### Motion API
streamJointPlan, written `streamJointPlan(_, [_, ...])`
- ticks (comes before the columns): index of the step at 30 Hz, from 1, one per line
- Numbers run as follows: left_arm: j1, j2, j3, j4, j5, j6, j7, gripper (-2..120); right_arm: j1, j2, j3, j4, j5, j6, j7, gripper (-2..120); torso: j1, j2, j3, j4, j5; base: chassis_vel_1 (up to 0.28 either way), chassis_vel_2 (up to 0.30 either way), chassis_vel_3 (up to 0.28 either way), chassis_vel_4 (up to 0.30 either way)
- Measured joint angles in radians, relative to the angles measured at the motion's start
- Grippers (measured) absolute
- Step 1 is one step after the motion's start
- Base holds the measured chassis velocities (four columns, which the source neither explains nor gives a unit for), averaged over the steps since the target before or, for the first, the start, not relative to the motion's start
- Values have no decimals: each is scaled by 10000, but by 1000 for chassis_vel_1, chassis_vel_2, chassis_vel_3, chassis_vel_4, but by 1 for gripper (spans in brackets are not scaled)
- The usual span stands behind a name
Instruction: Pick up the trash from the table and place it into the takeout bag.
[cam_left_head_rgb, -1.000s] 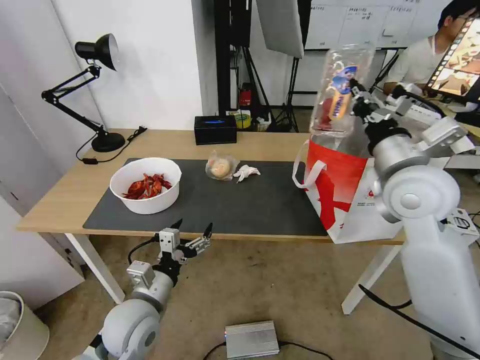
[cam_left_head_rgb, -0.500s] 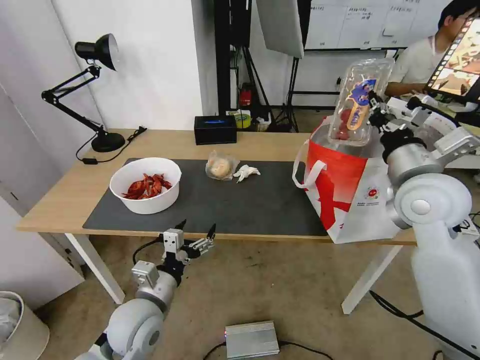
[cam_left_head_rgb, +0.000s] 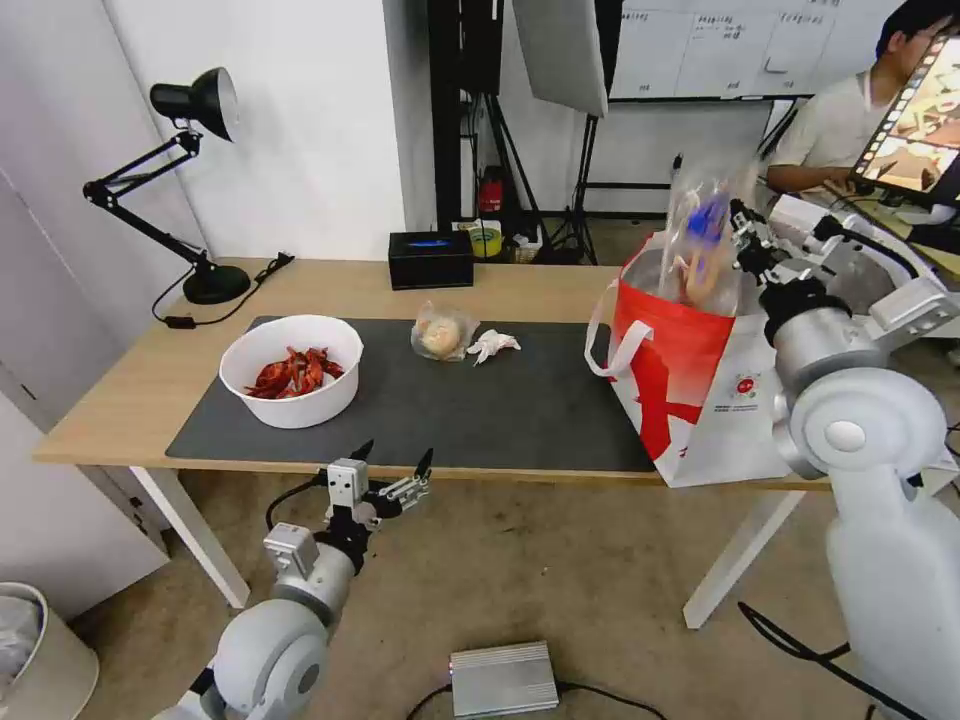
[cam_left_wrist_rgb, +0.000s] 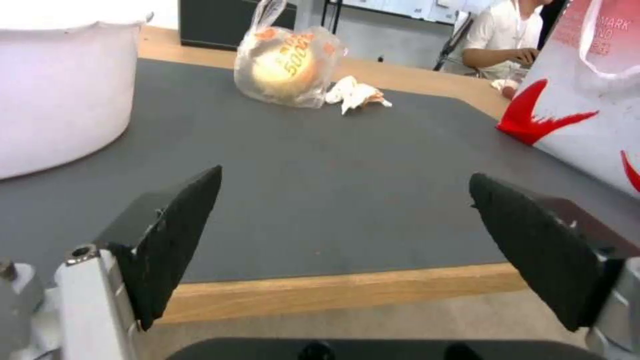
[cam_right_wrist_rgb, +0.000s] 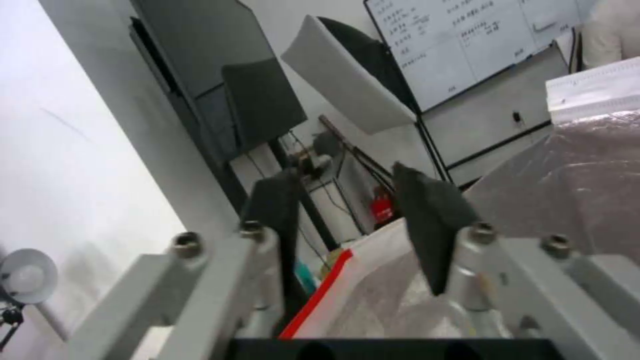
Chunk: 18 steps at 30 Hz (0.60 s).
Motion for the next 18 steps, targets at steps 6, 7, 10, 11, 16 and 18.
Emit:
streamJointPlan(6, [60,16,-34,-101,11,2,-6,100,-89,-122,124,138,201,-16,39,60,0,0,0,0,0,0,0,0,0])
streamJointPlan(7, [67,26,-46,-131,12,8,-6,100,-119,-163,149,164,265,-22,46,67,0,0,0,0,0,0,0,0,0])
streamJointPlan(10, [67,46,-55,-156,12,15,-6,100,-169,-195,162,195,313,-33,49,76,1,0,0,0,0,0,0,0,0])
streamJointPlan(11, [64,52,-57,-159,12,16,-6,100,-203,-200,162,214,326,-42,48,80,0,-1,0,0,0,0,0,0,0])
streamJointPlan(16, [64,56,-57,-159,12,20,-6,100,-236,-201,87,227,338,-61,19,95,1,0,0,0,0,0,0,0,0])
streamJointPlan(18, [71,46,-57,-152,12,21,-6,100,-207,-195,14,234,342,-66,-16,99,1,0,0,0,0,0,0,0,0])
